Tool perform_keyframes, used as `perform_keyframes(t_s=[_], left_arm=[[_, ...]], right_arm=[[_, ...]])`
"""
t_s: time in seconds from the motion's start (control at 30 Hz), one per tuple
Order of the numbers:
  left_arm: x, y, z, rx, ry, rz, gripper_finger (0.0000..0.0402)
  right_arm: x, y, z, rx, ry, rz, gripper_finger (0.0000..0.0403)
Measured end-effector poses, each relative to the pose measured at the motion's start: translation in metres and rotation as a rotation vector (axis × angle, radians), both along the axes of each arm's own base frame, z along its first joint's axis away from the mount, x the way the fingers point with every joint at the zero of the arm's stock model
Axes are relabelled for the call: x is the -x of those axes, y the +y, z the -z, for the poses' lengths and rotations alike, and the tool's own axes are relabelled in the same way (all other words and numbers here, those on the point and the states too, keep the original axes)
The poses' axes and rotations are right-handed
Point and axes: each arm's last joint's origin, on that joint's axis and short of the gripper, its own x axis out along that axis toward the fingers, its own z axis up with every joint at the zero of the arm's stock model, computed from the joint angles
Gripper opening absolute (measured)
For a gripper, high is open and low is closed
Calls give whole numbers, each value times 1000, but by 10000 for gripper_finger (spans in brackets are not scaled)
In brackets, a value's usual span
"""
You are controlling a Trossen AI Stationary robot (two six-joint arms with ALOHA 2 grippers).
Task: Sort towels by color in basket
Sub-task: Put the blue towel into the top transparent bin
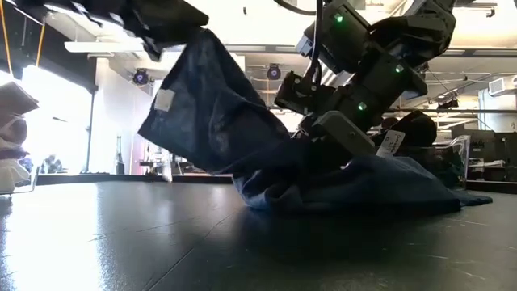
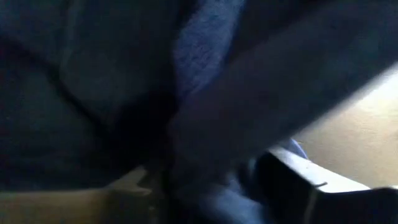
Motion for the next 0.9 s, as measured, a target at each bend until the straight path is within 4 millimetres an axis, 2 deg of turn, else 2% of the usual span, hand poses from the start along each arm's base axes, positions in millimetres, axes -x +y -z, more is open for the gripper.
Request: perform_keyframes(t_s=[0.2,0.23,0.3,0.43,0.6,0.67,0.8,0.9], left_arm=[[22,-17,-2,-109,64,-142,129],[25,-19,0,-123,82,-166,129],[29,-23,5,-145,110,-208,129],[31,-27,14,-145,154,-251,129],[20,-31,24,-169,155,-261,129],[13,-34,28,-210,142,-249,129],[-4,-41,33,-306,71,-217,129],[-14,-44,35,-355,3,-208,129]], right_arm=[[3,0,-5,9,19,-5,31],[5,0,-10,15,21,-3,17],[9,1,-24,47,20,30,17],[20,10,-85,140,-78,101,15],[50,26,-153,223,-275,146,10],[63,28,-175,255,-372,182,9],[85,22,-185,310,-437,284,6],[91,14,-182,303,-482,336,8]])
